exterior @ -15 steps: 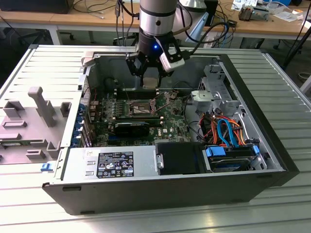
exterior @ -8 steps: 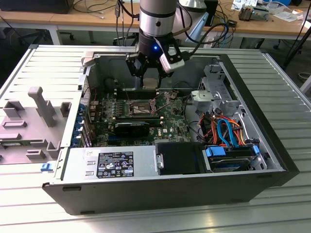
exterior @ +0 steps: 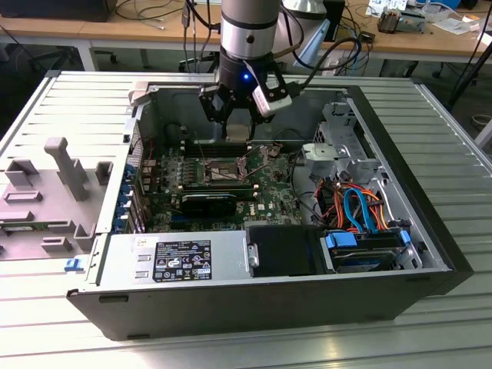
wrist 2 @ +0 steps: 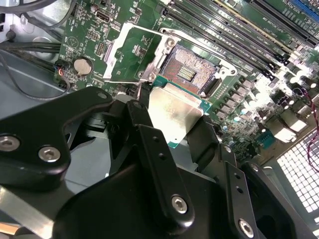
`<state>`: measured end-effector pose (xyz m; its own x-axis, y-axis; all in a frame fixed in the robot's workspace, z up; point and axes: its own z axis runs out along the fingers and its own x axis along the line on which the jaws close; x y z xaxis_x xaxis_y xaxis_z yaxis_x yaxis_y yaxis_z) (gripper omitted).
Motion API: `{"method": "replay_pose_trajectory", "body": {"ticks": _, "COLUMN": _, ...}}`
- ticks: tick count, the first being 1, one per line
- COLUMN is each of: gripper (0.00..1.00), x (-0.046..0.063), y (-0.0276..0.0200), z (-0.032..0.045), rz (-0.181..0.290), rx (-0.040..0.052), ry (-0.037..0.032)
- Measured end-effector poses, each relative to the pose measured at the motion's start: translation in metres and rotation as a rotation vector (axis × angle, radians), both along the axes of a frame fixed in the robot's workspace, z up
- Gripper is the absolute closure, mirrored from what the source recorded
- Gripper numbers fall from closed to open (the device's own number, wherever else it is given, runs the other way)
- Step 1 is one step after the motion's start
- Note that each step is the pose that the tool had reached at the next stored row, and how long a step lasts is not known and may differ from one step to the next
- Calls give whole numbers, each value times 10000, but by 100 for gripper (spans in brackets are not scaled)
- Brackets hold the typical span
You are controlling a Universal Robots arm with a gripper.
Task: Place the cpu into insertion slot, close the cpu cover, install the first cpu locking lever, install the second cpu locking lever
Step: 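Place the cpu into insertion slot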
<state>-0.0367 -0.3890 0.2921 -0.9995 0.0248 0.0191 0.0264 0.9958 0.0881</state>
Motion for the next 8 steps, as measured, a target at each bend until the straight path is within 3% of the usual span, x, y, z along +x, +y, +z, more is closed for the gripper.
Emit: {"method": "replay_pose_trajectory", "body": {"ticks": 8, "gripper": 46, "x": 0, "y": 0, "z": -17, "rz": 0, "rx": -1, "ry": 0}}
